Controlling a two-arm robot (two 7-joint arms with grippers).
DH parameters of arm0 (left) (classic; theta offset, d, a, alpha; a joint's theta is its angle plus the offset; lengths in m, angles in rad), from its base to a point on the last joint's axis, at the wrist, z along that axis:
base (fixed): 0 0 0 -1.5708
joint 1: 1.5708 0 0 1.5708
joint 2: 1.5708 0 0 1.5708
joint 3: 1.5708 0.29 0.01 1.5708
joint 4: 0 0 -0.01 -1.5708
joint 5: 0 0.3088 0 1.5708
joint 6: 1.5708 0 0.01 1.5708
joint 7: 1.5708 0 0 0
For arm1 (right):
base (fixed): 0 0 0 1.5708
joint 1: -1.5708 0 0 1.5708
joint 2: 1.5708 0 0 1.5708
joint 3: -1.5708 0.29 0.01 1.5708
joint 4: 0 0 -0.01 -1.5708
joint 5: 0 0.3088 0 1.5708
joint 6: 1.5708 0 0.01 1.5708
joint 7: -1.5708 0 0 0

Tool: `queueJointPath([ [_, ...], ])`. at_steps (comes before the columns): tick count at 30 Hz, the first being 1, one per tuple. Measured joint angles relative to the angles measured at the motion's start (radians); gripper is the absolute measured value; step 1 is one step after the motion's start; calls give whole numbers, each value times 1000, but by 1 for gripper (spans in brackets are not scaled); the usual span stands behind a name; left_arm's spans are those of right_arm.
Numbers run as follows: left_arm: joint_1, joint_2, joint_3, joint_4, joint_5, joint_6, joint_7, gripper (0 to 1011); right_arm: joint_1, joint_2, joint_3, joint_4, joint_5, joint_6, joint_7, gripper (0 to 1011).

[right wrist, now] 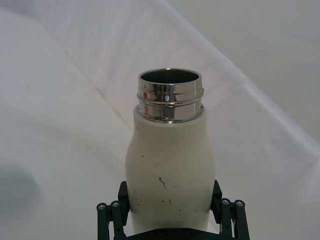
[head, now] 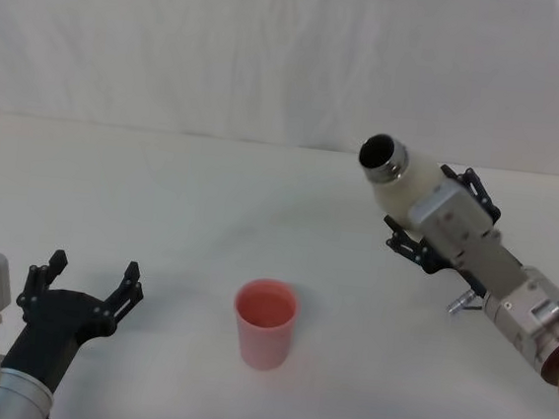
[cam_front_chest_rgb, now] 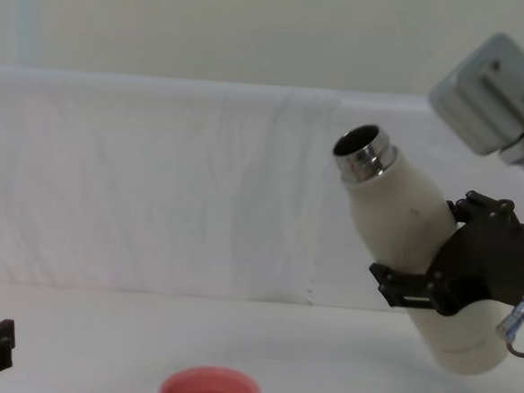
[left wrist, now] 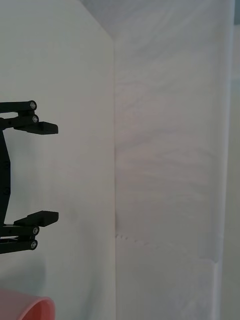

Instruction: Grasp the thermos with one hand and pour water into the cup lid.

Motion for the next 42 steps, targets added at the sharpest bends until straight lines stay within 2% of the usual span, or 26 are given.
queueJointPath([
  [4, 0, 0, 0, 0, 0, 0, 0, 1001, 5, -24, 25, 15, 80, 2, 12, 956],
  [6, 0, 0, 0, 0, 0, 0, 0, 1001, 8, -44, 48, 34, 145, 6, 23, 956],
  [7, 0, 0, 0, 0, 0, 0, 0, 1001, 8, -44, 48, 34, 145, 6, 23, 956],
  [8, 0, 0, 0, 0, 0, 0, 0, 1001, 11, -55, 59, 44, 179, 7, 28, 956],
  [17, 0, 0, 0, 0, 0, 0, 0, 1001, 47, -103, 100, 135, 325, 9, 45, 956],
  [29, 0, 0, 0, 0, 0, 0, 0, 1001, 117, -153, 111, 271, 456, -13, 59, 956],
  [42, 0, 0, 0, 0, 0, 0, 0, 1001, 195, -201, 99, 410, 548, -36, 61, 957],
])
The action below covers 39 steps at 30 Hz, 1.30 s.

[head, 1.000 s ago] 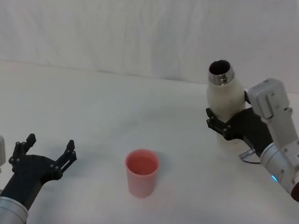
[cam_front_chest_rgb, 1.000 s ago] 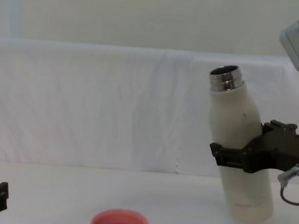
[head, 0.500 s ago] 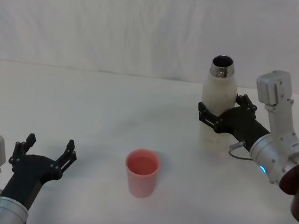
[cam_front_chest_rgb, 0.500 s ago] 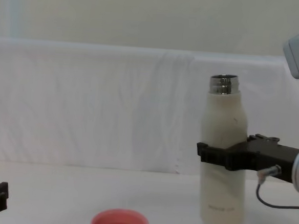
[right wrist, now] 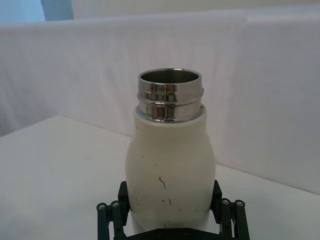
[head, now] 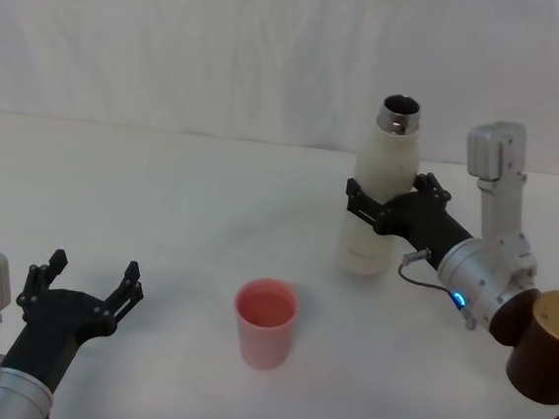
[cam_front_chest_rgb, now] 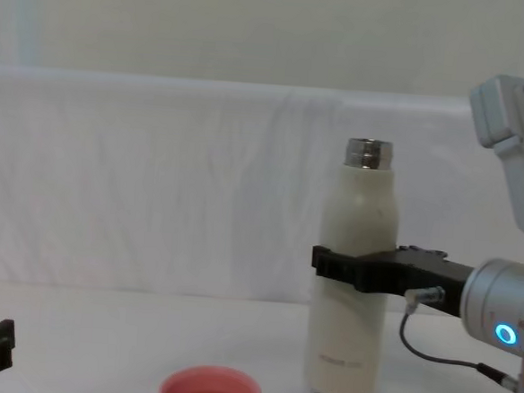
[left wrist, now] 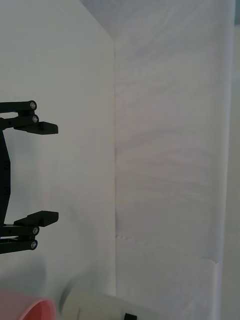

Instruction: Grasp the thermos with one hand and pour water into the cup lid.

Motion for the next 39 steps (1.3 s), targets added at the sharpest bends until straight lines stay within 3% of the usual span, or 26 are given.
queueJointPath([
  [10, 0, 0, 0, 0, 0, 0, 0, 1001, 42, -12, -26, 67, 33, 2, -6, 956],
  [39, 0, 0, 0, 0, 0, 0, 0, 1001, 82, 18, -94, 113, 86, 23, -37, 957],
])
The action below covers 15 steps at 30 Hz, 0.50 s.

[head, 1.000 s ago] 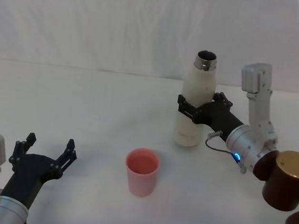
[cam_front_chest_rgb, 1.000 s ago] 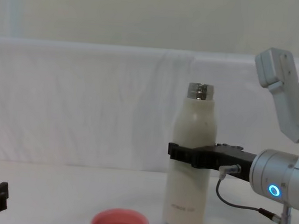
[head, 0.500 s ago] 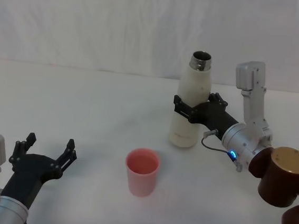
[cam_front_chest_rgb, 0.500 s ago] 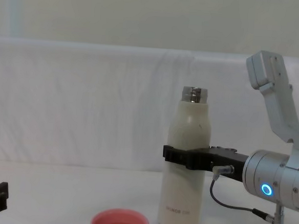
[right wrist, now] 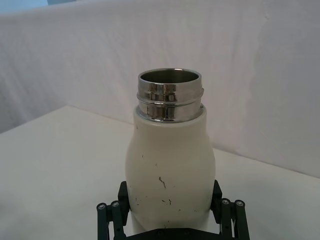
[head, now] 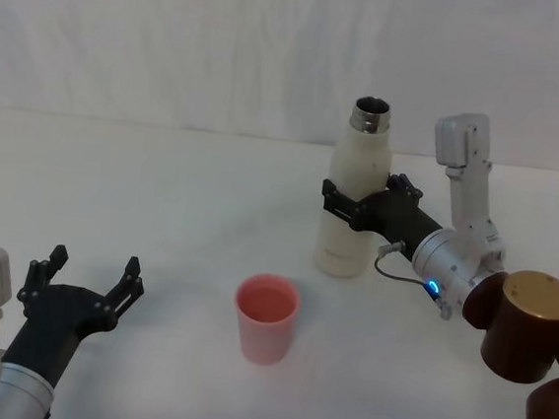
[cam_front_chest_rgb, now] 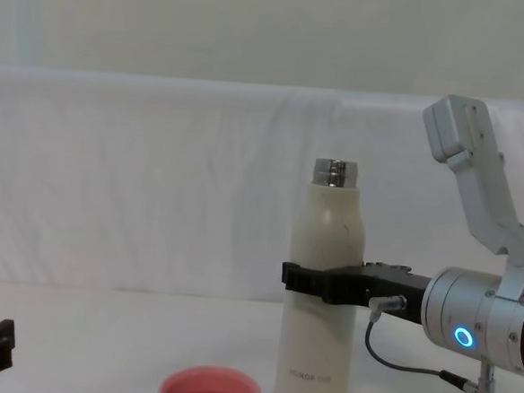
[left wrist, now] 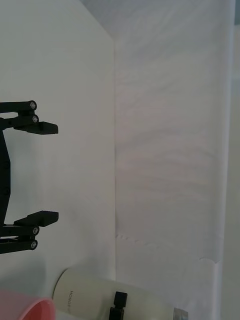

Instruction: Grasp the thermos with one hand and pour water into the cup lid.

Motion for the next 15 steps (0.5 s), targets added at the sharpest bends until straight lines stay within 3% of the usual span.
queueJointPath([
  [15, 0, 0, 0, 0, 0, 0, 0, 1001, 14, 25, -39, 0, 14, 10, -13, 956],
])
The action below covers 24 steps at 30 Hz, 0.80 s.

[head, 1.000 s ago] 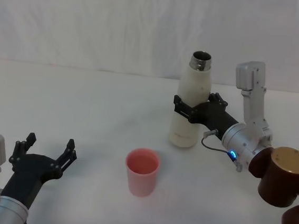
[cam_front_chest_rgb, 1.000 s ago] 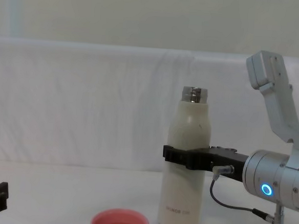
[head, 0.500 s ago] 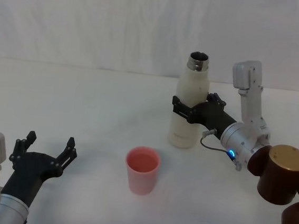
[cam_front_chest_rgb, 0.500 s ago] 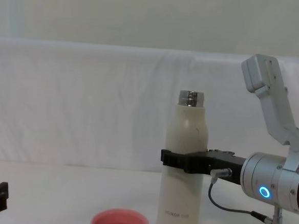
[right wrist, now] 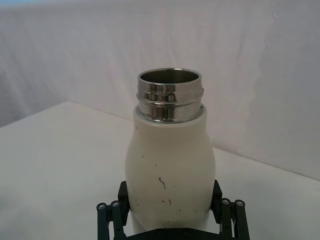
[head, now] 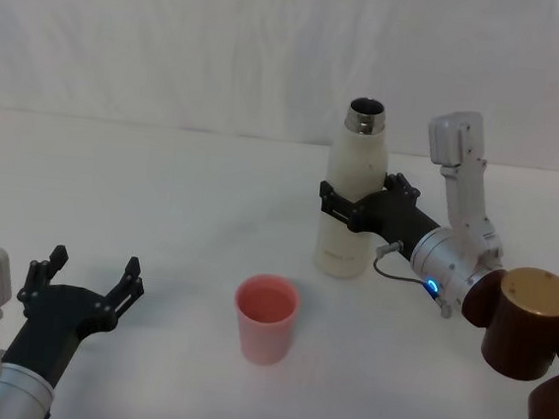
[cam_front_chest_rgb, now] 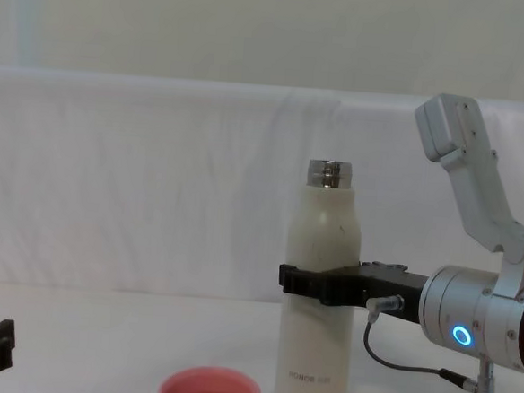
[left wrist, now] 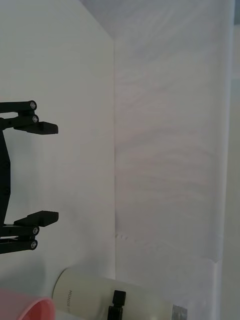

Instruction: Grasp the thermos with one hand and pour water into the cup lid.

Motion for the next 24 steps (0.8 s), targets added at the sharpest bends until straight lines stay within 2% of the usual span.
queueJointPath([
  [16, 0, 0, 0, 0, 0, 0, 0, 1001, 1, 2, -3, 0, 1, 4, -1, 952],
  [20, 0, 0, 0, 0, 0, 0, 0, 1001, 0, 2, -2, 1, 0, 7, -2, 1000],
  [24, 0, 0, 0, 0, 0, 0, 0, 1001, 0, 2, -2, 1, -1, 7, -2, 1000],
])
